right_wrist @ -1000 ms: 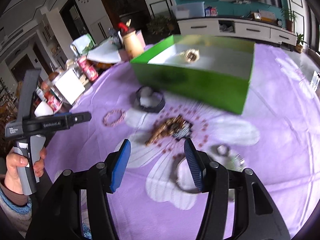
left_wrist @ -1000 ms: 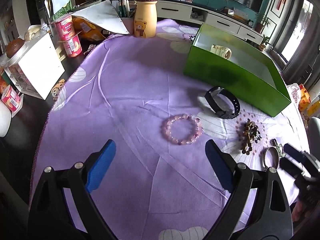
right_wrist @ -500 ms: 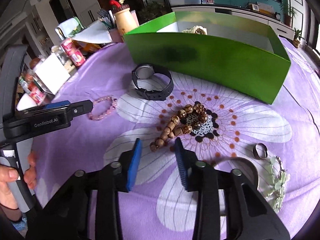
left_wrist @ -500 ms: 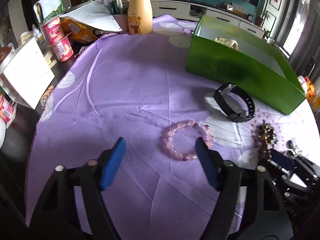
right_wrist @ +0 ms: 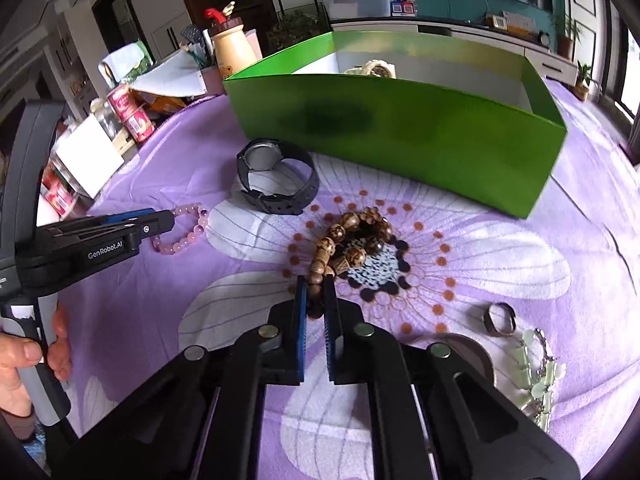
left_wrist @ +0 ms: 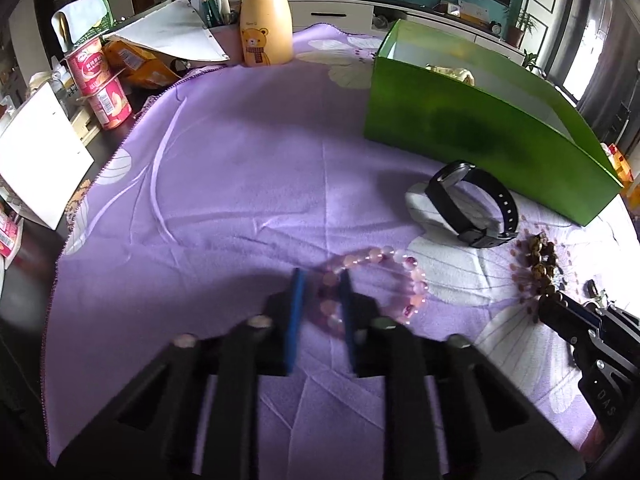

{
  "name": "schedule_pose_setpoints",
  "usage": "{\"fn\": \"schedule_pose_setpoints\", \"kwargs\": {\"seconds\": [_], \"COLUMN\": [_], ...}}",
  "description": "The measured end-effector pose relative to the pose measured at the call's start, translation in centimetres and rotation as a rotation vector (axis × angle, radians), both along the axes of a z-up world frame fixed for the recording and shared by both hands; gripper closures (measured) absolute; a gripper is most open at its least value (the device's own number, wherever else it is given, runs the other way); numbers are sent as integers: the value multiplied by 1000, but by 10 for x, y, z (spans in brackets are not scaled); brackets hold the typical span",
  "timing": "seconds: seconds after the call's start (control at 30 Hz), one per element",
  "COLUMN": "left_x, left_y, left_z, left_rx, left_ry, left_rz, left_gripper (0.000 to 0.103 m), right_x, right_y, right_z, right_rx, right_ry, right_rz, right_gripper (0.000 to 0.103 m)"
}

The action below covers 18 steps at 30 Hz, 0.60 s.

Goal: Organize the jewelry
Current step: 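Grasp the pink bead bracelet with the left tool while the right tool grasps the wooden bead bracelet, then carry both bead bracelets into the green box and open both tools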

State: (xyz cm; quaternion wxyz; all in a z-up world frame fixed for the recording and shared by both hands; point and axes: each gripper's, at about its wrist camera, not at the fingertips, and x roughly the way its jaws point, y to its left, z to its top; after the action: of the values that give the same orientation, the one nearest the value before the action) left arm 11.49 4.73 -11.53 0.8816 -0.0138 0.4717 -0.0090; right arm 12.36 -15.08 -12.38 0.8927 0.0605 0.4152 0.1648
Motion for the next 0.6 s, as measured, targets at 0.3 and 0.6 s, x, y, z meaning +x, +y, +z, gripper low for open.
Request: {"fn": "schedule_pose_setpoints", "kwargs": {"seconds": [0.3,0.6], "left_x": [-20,-37], "left_y": [-1,-9], "left_z": [14,52], "left_rx": [-85,-131], "left_ry": [-23,-94], "left_rz": [-6,-45], "left_gripper": [96,96], "right_x": [-18,-30], "right_y": [-20,-31], "right_z": [25,53], "right_rx": [53,84], "right_ry": [-54,-124], "right_rz": [-8,-19], "right_gripper": [96,96]}}
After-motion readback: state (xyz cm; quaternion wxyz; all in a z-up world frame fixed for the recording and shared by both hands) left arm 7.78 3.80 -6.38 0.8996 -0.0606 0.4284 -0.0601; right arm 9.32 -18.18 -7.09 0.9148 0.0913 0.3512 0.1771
